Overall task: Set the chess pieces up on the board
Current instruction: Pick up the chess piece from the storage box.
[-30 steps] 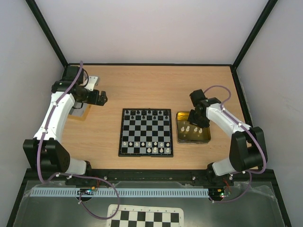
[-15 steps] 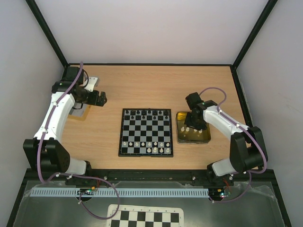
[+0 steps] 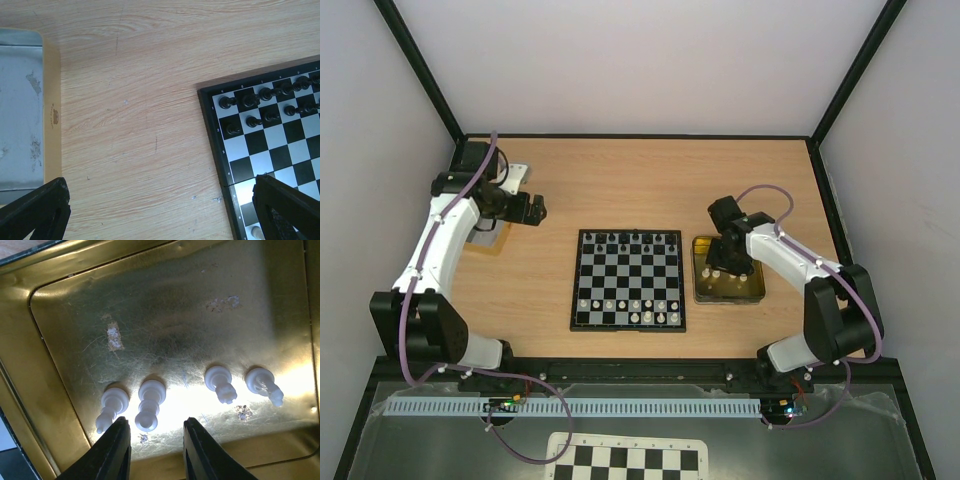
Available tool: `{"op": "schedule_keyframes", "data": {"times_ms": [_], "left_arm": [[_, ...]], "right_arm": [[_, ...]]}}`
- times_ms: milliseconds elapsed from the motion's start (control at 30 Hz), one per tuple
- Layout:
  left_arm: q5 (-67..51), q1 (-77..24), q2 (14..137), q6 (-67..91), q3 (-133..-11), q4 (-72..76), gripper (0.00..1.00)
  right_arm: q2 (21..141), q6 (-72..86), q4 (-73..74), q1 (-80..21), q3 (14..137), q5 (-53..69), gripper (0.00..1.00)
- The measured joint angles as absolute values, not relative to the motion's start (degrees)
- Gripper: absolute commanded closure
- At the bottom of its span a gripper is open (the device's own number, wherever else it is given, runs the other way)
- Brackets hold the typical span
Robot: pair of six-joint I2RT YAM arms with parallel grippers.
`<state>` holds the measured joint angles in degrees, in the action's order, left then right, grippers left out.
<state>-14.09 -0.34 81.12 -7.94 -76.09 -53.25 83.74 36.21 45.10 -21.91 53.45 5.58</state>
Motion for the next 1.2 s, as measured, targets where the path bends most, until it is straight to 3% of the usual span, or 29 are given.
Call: {"op": "schedule_keyframes", "data": {"times_ms": [1200], "left_arm": [[-13.28,-0.36,81.52,-7.94,-76.07,-53.25,0.01]], "right_arm": [[85.36,36.18,42.68,-22.17,51.40,6.20,0.73]]}}
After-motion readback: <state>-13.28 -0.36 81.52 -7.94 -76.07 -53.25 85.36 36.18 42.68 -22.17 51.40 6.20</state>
